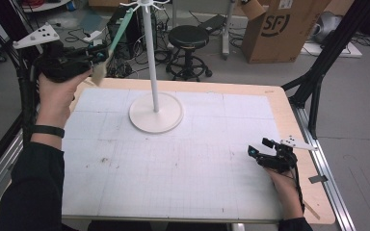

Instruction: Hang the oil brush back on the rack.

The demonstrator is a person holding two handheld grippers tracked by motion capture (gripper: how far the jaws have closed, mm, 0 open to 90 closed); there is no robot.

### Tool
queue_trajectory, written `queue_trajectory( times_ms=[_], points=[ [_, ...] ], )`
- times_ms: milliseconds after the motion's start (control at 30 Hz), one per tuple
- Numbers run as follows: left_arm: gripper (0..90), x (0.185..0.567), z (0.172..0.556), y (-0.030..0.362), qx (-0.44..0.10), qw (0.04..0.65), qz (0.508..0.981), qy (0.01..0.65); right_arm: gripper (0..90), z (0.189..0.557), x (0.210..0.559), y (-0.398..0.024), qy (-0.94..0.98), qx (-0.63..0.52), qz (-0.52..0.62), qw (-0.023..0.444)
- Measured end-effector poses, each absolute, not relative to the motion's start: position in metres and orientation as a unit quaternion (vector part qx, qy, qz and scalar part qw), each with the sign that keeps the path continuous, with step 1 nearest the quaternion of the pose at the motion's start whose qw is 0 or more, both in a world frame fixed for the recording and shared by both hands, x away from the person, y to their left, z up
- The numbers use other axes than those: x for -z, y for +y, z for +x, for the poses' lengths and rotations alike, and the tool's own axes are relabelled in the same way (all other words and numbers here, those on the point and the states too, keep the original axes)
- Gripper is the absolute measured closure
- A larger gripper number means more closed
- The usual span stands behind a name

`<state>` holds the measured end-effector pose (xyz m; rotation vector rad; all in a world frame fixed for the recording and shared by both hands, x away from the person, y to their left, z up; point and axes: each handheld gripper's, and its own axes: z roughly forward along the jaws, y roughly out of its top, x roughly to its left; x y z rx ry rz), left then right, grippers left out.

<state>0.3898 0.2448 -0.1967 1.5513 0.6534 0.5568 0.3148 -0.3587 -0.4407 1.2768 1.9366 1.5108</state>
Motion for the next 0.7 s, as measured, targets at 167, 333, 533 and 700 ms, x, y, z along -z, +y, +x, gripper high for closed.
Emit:
queue_trajectory(
  times_ms=[167,333,533,700],
  points=[
    [47.2,0.207,0.385,0.250,-0.239,0.629,0.687,0.276,16.7,0.315,0.441,-0.359,0.687,-0.537,0.453,0.185],
    [33.7,0.229,0.377,0.258,-0.233,0.613,0.699,0.284,16.7,0.315,0.441,-0.358,0.687,-0.535,0.455,0.184],
    [26.1,0.267,0.361,0.264,-0.219,0.595,0.722,0.275,16.6,0.315,0.441,-0.358,0.689,-0.532,0.456,0.186],
    [24.0,0.304,0.346,0.269,-0.205,0.577,0.742,0.274,16.6,0.316,0.442,-0.358,0.691,-0.530,0.454,0.187]
  ],
)
